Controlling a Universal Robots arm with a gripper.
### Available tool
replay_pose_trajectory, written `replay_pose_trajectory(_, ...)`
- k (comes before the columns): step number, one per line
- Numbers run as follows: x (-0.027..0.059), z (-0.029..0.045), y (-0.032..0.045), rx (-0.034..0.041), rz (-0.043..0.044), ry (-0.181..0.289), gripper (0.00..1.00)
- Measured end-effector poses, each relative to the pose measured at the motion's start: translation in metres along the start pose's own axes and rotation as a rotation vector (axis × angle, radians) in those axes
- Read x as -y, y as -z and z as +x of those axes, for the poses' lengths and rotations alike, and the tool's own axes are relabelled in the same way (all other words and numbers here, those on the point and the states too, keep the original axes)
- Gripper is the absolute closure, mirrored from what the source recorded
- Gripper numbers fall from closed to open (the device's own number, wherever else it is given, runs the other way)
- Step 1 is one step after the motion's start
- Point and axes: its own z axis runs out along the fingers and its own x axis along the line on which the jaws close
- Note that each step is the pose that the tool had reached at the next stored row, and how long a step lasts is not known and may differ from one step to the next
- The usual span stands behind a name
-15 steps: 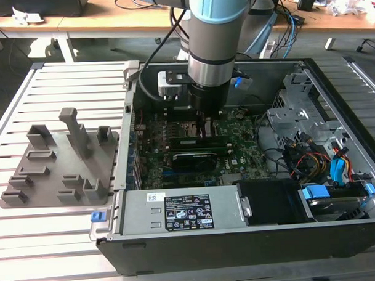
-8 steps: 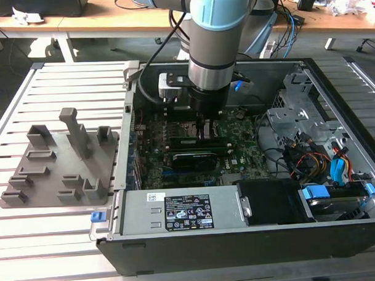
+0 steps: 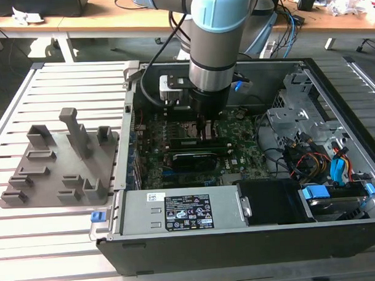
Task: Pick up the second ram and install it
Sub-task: 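Insert the second ram into the second slot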
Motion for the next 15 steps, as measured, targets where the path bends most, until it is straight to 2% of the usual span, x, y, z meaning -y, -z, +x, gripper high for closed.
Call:
replay_pose_trajectory(6, 0.0000, 0.0002, -0.0041, 0.0008, 0.0001, -0.005, 0.86)
replay_pose_trajectory(15, 0.0028, 0.0001, -0.0042, 0.0012, 0.0003, -0.004, 0.86)
